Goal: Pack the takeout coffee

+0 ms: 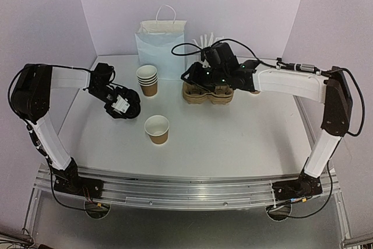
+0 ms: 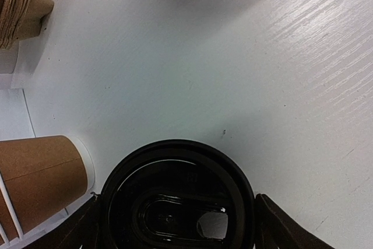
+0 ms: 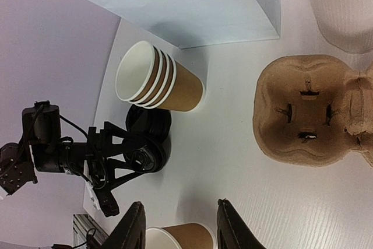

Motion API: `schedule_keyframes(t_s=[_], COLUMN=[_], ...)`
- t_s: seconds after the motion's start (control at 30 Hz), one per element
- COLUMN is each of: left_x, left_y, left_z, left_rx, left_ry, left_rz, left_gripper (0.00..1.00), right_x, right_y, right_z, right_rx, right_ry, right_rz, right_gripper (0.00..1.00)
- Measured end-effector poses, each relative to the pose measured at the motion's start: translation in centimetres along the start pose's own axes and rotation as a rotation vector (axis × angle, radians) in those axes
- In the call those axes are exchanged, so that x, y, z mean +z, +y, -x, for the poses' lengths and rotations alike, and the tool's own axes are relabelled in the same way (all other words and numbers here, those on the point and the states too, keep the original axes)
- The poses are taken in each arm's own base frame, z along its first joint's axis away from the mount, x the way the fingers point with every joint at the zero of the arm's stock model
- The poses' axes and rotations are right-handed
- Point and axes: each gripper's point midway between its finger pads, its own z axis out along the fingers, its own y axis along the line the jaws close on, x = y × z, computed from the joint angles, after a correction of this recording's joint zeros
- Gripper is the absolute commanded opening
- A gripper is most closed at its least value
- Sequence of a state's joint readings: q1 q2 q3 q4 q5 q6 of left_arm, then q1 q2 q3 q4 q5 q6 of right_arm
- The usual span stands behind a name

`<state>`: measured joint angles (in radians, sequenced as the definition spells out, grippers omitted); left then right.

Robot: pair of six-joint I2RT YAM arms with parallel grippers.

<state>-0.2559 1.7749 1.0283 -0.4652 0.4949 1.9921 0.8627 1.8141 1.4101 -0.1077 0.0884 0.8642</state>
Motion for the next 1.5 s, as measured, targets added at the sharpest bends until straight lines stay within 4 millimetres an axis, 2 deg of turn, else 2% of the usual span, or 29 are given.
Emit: schedule_keyframes(t_s=[0.5, 0.6, 0.73, 0.87, 0.97, 1.07, 1.17, 1.23, 1.3, 1.5], left_x=[-0.3, -1.3, -3.8, -6.5, -8.5, -10.3, -11.4, -11.2, -10.5, -7.3], left_y=[-0.3, 0.7, 3.0, 4.0, 4.1, 4.5, 4.0, 3.3, 2.6, 1.7], left_z=[1.0, 1.5, 2.8, 5.2, 7.7, 11.6, 16.1, 18.2, 19.1, 19.6], left_rx=[-0.016, -0.033, -0.076, -0.145, -0.215, -0.266, -0.294, -0.332, -0.387, -0.532], left_ry=[-0.037, -0.05, -0.077, -0.136, -0.197, -0.262, -0.349, -0.394, -0.418, -0.436], left_rz=[-0.022, -0.004, 0.055, 0.092, 0.1, 0.126, 0.125, 0.101, 0.065, 0.017], left_gripper=[0.64, 0.64, 0.64, 0.64, 0.64, 0.64, 0.64, 0.64, 0.63, 0.62], right_x=[0.0, 0.0, 0.0, 0.0, 0.0, -0.1, -0.2, -0.3, -0.4, -0.7], right_y=[0.1, 0.1, 0.2, 0.4, 0.7, 1.2, 1.5, 1.4, 1.1, 0.2], right_z=[-0.1, -0.1, -0.2, -0.5, -1.0, -1.6, -2.5, -3.2, -3.9, -6.1], right_rx=[0.0, 0.0, -0.001, -0.001, -0.003, -0.003, 0.001, 0.006, 0.011, 0.024], right_ry=[0.008, 0.009, 0.012, 0.028, 0.057, 0.095, 0.14, 0.169, 0.198, 0.268], right_rz=[0.006, 0.007, 0.009, 0.021, 0.042, 0.072, 0.098, 0.106, 0.105, 0.093], right_gripper=[0.37, 0.37, 0.37, 0.37, 0.37, 0.37, 0.37, 0.37, 0.37, 0.37])
